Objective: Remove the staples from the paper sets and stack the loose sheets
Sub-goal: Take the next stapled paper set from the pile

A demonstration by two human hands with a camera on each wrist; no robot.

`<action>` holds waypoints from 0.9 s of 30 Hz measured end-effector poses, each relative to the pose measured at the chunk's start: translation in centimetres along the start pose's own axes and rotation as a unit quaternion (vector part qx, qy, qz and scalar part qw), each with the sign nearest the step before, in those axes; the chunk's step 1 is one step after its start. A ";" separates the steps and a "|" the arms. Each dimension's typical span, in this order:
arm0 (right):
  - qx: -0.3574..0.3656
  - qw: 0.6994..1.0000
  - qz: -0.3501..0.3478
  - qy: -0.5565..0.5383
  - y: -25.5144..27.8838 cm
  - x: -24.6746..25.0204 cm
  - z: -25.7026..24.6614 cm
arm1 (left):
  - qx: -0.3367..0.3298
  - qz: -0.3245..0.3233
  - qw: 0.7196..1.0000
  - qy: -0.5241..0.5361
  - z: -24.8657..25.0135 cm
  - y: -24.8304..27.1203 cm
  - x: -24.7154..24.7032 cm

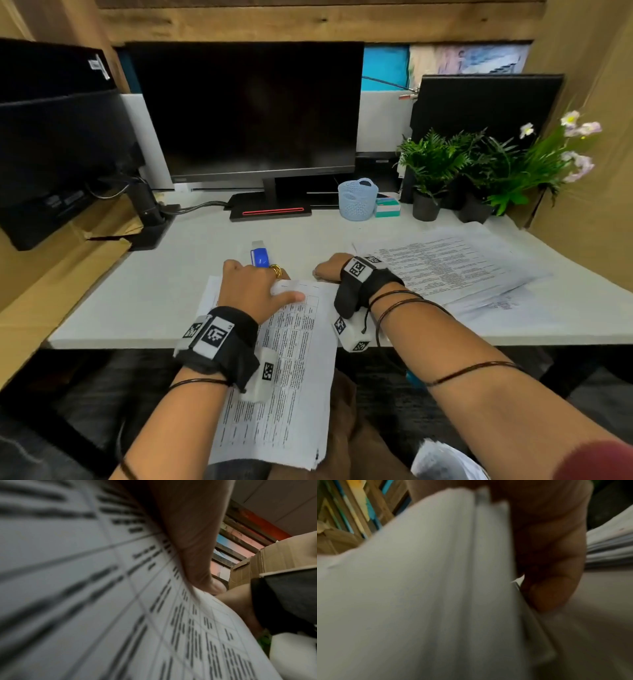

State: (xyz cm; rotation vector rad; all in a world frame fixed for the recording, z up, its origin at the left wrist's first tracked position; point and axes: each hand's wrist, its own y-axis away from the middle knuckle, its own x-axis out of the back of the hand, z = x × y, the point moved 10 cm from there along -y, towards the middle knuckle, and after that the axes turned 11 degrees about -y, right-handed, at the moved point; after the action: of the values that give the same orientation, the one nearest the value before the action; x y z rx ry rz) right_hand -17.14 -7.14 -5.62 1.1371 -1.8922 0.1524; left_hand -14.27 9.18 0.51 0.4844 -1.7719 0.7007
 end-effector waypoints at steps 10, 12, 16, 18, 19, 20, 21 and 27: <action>-0.002 0.782 0.095 -0.616 1.6 1.6 4.9 | -0.079 -0.023 0.996 0.043 0.3 0.1 -0.3; 0.023 0.703 0.112 -0.702 2.5 2.0 5.8 | -0.104 -0.023 0.994 0.036 1.2 0.3 -0.4; 0.037 0.631 0.086 -0.770 3.9 1.4 6.7 | -0.135 0.000 0.990 0.052 2.8 0.3 0.1; 0.037 0.611 0.088 -0.786 4.6 1.0 7.0 | -0.136 0.015 0.990 0.046 3.4 0.3 0.5; 0.035 0.607 0.093 -0.788 4.6 0.8 7.2 | -0.135 0.022 0.990 0.038 3.6 0.4 0.7; 0.031 0.605 0.096 -0.790 4.8 0.8 7.4 | -0.133 0.025 0.990 0.035 3.8 0.5 0.8; 0.026 0.602 0.101 -0.792 5.1 0.8 7.6 | -0.129 0.027 0.991 0.034 3.9 0.5 0.9; -0.014 0.568 0.161 -0.807 6.1 1.5 10.1 | -0.106 0.019 0.994 -0.014 4.4 0.6 0.8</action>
State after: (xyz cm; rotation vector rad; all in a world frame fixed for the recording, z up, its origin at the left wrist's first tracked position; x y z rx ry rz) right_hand -28.39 -9.72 -8.59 0.7605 -3.6393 -1.1466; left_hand -18.00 6.74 0.22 0.3173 -1.8617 0.5263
